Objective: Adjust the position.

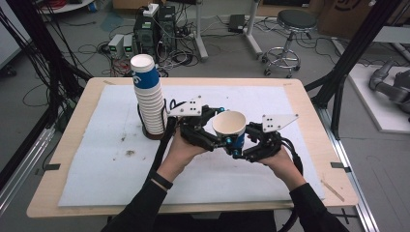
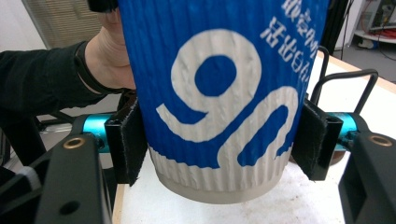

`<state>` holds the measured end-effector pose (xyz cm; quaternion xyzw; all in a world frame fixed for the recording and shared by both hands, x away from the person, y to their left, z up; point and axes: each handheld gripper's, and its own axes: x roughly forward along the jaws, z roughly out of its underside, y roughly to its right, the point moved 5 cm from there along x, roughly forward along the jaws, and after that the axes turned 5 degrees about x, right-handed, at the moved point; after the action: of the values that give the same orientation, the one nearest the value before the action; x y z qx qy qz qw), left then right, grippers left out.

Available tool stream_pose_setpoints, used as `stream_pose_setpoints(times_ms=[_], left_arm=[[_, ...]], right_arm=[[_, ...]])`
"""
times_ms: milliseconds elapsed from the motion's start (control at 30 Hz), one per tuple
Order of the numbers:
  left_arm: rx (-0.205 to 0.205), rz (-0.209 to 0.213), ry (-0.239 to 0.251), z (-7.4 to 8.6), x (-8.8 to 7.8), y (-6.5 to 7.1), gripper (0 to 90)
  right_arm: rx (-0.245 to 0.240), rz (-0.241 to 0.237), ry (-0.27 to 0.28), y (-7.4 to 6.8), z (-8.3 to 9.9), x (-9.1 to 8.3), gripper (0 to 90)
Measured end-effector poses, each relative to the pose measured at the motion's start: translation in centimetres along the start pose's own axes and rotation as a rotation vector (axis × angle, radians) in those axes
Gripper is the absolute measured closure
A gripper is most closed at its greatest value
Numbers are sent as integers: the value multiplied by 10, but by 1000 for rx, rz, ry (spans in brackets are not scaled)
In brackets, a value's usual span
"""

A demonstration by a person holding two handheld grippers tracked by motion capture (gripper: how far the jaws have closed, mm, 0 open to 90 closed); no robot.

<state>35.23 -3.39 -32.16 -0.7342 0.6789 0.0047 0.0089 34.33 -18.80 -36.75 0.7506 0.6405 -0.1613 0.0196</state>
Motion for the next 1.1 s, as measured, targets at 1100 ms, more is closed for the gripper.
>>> stream_pose_setpoints(times_ms=[1100], left_arm=[[44, 6, -109, -1, 1, 2, 212]], right_arm=[[-6, 46, 22, -2, 5, 11, 303]])
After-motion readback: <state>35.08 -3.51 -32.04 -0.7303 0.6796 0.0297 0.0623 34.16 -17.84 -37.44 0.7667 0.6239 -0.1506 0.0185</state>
